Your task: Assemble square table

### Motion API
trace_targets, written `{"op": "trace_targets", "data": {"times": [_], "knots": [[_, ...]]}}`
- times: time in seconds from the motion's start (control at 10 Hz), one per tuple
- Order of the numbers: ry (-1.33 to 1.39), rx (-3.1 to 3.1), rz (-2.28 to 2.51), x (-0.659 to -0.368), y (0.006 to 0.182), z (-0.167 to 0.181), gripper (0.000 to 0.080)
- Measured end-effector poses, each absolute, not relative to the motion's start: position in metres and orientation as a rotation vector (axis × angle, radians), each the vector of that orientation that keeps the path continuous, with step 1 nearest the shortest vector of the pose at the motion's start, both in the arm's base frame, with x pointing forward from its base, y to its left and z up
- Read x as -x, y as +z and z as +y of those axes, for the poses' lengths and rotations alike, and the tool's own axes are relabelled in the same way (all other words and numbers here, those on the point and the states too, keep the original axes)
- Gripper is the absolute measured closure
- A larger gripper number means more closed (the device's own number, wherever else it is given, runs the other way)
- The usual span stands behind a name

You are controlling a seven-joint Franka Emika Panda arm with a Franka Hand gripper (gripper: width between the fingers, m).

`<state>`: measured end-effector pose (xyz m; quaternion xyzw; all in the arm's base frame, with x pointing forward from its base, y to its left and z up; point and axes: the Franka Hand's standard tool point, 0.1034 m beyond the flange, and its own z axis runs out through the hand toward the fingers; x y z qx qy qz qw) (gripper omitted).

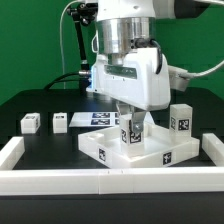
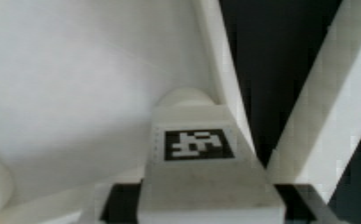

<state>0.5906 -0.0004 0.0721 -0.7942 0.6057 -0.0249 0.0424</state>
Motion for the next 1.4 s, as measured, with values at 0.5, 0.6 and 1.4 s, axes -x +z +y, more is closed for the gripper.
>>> {"op": "trace_targets", "data": {"times": [0.5,0.6,1.4], "knots": [[-0.07,2.347,1.948,-0.591,0.072,0.001,0.0416],[-0.073,2.39,1.895,-0.591,0.072,0.003,0.0229],[-0.129,2.99,0.701,-0.592,0.074,0.014,0.015]]}}
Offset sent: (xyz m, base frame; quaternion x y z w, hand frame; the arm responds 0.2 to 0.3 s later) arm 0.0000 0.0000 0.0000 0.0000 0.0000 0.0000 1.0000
